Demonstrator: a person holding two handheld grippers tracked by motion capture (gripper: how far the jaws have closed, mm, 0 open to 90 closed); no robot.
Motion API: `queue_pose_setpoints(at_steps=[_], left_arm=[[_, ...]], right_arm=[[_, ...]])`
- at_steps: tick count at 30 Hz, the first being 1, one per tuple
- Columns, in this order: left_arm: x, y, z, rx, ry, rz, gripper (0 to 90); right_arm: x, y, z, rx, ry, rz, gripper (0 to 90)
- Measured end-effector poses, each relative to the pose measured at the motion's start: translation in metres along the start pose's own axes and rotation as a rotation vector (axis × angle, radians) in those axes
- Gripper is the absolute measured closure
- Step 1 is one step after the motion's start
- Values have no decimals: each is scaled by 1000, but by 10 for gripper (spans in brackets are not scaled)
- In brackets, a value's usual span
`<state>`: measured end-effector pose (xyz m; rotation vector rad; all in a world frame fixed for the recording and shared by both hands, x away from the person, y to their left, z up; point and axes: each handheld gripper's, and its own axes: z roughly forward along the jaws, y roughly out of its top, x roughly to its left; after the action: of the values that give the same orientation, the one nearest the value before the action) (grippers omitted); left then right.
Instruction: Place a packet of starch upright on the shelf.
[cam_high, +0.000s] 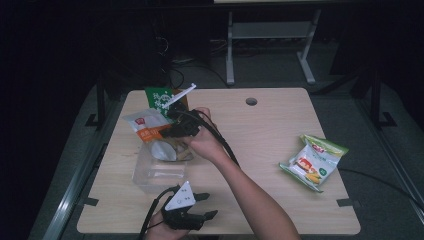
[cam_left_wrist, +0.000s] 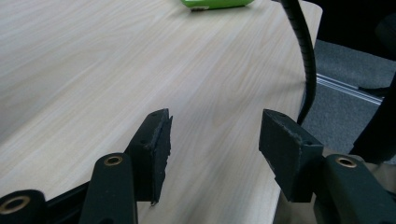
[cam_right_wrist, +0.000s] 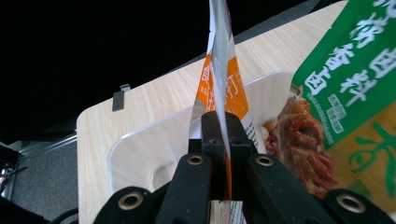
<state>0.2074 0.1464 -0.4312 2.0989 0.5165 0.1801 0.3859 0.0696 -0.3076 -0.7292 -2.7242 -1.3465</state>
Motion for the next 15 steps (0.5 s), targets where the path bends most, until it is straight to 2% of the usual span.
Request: queue_pose_setpoints(at_steps=[7,12,15], left_arm=[[-1,0,1,9,-5,9,424],[-2,-1,1,7,-10,-2,424],[-1,-1,1,1,-8,2,424]], right_arm=[[-2,1,26,-16,28,45,900],[-5,-8,43,-28,57,68,900],[-7,-15,50,-13,47,75,900]])
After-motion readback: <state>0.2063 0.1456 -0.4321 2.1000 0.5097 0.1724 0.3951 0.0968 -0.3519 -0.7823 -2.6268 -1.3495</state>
